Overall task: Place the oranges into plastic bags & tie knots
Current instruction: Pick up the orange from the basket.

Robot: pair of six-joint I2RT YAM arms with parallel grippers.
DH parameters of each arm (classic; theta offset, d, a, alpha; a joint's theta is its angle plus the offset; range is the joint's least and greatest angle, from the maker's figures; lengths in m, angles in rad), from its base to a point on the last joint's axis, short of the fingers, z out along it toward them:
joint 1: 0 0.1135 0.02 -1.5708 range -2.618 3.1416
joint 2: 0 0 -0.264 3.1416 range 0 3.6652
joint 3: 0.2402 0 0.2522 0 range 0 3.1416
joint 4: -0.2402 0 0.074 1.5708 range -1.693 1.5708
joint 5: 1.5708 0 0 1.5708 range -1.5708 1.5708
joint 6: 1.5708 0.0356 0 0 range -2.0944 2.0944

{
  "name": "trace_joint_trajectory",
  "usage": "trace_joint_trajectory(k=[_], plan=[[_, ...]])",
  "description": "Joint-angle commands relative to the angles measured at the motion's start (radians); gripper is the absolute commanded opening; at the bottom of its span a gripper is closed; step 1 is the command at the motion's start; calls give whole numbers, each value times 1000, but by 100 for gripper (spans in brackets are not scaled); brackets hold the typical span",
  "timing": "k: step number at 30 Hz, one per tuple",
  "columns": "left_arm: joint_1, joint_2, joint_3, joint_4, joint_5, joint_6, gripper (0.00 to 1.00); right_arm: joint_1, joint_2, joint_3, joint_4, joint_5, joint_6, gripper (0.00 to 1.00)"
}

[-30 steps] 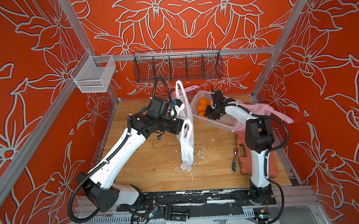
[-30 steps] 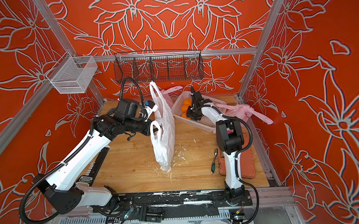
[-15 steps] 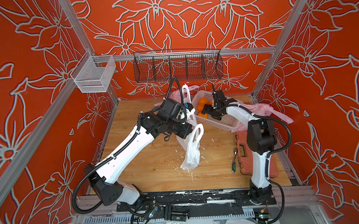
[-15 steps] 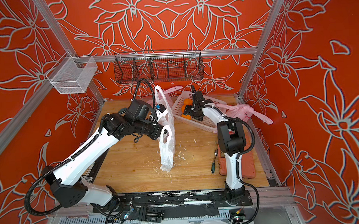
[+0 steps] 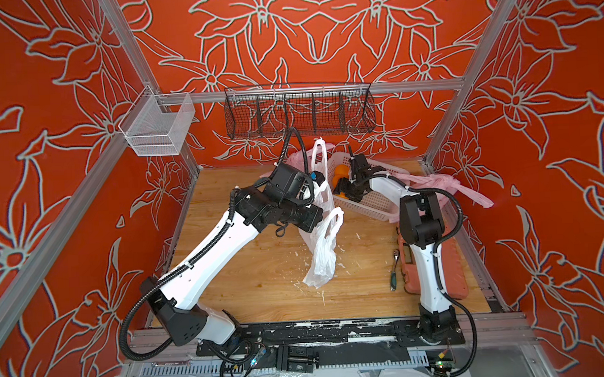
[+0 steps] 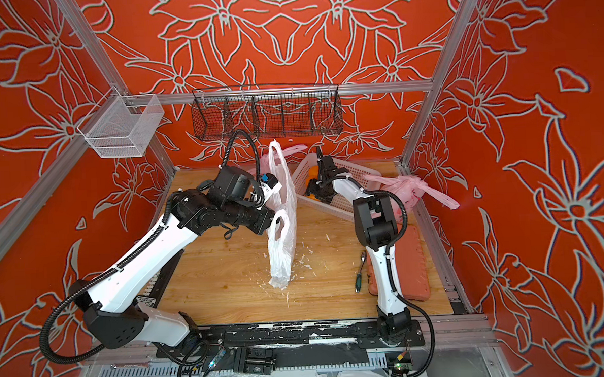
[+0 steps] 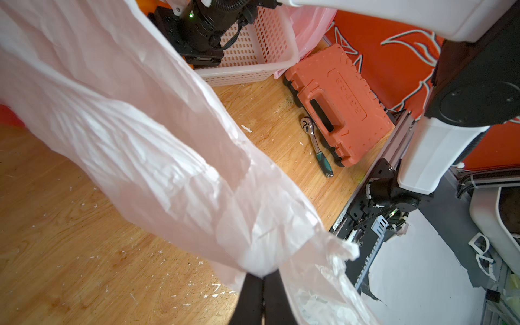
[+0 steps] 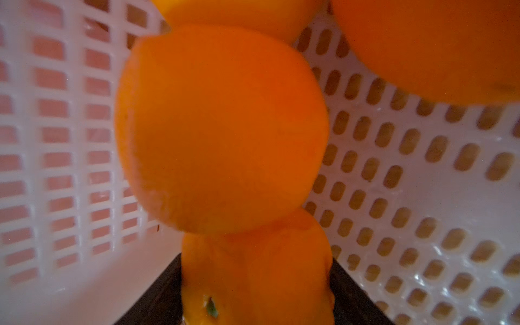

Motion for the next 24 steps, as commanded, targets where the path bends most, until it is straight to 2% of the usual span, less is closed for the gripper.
trace_joint_trajectory(k=[1,4,8,10,14,17,24], plan=[[-6,28,87,-94,-57,51,0,0,-64,-50,-23,74,-10,46],[-13,79,184,-179,-92,96,0,-1,-150,-123,5,102,-24,44],[-78,177,345,-316,-197,164,0,-2,-313,-260,46,186,-32,42],[-90,194,362,-316,-207,162,0,-6,-407,-326,56,233,-34,41],[-88,156,273,-216,-237,115,0,-8,-653,-520,108,285,-35,38],[-51,109,184,-120,-218,55,0,-6,-862,-679,119,285,-21,37],[91,30,46,49,-74,-69,0,2,-1354,-886,-98,314,-36,33]])
